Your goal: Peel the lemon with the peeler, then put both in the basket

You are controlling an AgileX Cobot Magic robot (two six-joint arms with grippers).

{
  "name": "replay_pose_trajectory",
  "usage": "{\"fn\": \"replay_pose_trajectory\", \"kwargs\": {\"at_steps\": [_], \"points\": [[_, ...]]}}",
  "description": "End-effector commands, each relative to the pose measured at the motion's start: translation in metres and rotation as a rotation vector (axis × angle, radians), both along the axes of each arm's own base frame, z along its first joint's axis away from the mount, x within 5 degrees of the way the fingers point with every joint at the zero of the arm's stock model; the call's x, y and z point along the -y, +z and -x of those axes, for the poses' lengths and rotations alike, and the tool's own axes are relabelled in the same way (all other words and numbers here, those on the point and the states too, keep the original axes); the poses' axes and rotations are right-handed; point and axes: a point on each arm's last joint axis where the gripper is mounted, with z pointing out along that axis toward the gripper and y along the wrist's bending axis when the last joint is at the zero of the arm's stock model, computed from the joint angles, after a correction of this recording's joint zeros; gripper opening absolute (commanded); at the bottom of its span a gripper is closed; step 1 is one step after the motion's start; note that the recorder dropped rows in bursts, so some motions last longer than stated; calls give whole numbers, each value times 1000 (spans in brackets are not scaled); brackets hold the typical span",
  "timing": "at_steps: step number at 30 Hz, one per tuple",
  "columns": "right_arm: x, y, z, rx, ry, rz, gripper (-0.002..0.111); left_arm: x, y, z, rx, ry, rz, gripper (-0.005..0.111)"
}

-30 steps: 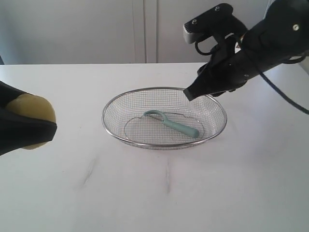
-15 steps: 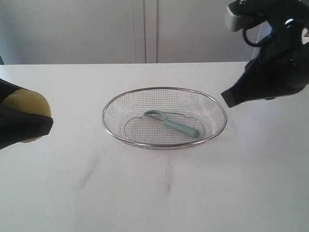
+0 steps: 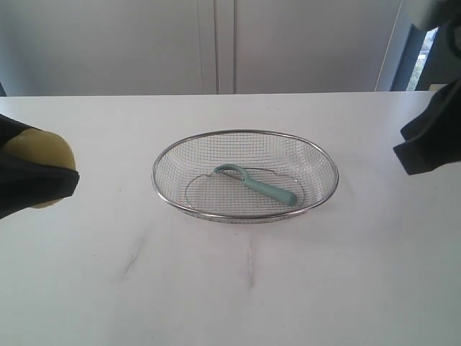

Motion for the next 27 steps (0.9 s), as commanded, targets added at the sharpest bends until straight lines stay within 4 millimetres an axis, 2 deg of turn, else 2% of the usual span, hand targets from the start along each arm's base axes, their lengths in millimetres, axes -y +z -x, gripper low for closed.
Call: {"fn": "replay_pose_trajectory", "kwargs": {"at_steps": [1, 11, 16, 21, 27], "points": [[4, 3, 6, 19, -9, -7, 0, 1, 2, 3, 4, -4, 26, 0], [4, 3, 6, 19, -9, -7, 0, 1, 10, -13, 29, 76, 74, 0], [4, 3, 6, 17, -9, -7, 0, 9, 15, -36, -86, 41, 43, 0], [4, 3, 6, 17, -9, -7, 0, 17, 18, -69, -170, 27, -13, 0], [4, 3, 6, 19, -9, -7, 0, 45, 17, -91, -138, -21, -119, 0]]}}
